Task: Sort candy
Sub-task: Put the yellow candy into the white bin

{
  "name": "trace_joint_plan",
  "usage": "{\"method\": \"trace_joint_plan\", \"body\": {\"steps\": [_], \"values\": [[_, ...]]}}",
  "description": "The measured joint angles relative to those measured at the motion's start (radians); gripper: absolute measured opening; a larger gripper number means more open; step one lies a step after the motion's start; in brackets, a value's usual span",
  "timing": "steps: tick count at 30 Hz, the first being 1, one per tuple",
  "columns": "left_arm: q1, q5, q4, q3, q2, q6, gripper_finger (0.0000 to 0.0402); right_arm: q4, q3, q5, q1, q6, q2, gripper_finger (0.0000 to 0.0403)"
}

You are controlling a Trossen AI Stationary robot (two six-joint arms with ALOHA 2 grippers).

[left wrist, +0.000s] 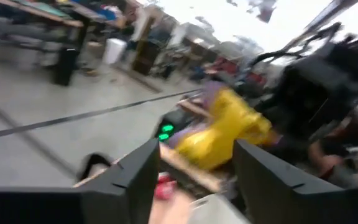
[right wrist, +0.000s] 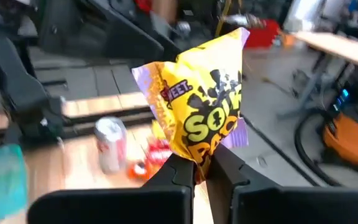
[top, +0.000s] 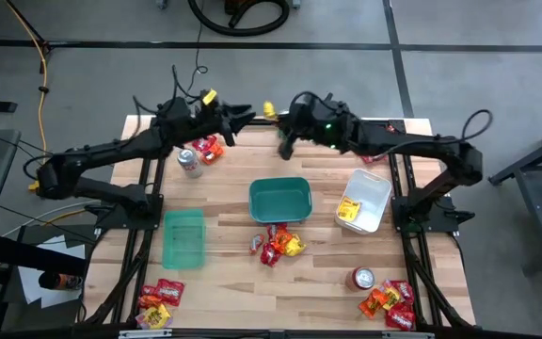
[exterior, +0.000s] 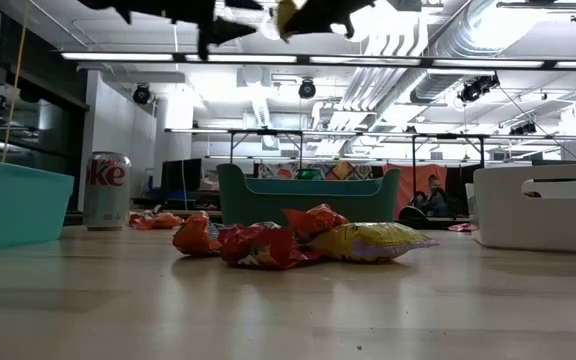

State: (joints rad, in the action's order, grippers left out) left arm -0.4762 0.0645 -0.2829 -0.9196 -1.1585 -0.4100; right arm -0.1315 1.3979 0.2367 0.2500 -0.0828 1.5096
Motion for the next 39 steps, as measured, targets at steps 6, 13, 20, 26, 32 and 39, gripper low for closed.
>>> {"method": "trace_joint_plan", "body": {"steps": [6,13,20,26,32,39], "values": [[-0.06,0.033,0.293,0.024,0.093,0.037,0.0226,-0.469,-0.013,0.005,0.019,0.136,-0.142,0.0004],[-0.018,0.142,0.124,0.253,0.141,-0.123,0.0227,-0.731,-0.351,-0.001,-0.092,0.536,-0.4,0.0003],[0.044,0.142,-0.051,0.354,0.161,-0.215,0.0227,-0.774,-0.641,-0.092,-0.218,1.068,-0.619,0.0005],[0.053,0.144,-0.061,0.354,0.161,-0.206,0.0227,-0.789,-0.741,-0.267,-0.224,1.208,-0.638,0.0034],[0.046,0.196,-0.061,0.354,0.18,-0.184,0.0227,-0.889,-0.703,-0.318,-0.225,1.132,-0.607,0.0122],[0.043,0.202,-0.053,0.354,0.23,-0.134,0.0227,-0.758,-0.592,-0.312,-0.212,1.087,-0.606,0.022]]}}
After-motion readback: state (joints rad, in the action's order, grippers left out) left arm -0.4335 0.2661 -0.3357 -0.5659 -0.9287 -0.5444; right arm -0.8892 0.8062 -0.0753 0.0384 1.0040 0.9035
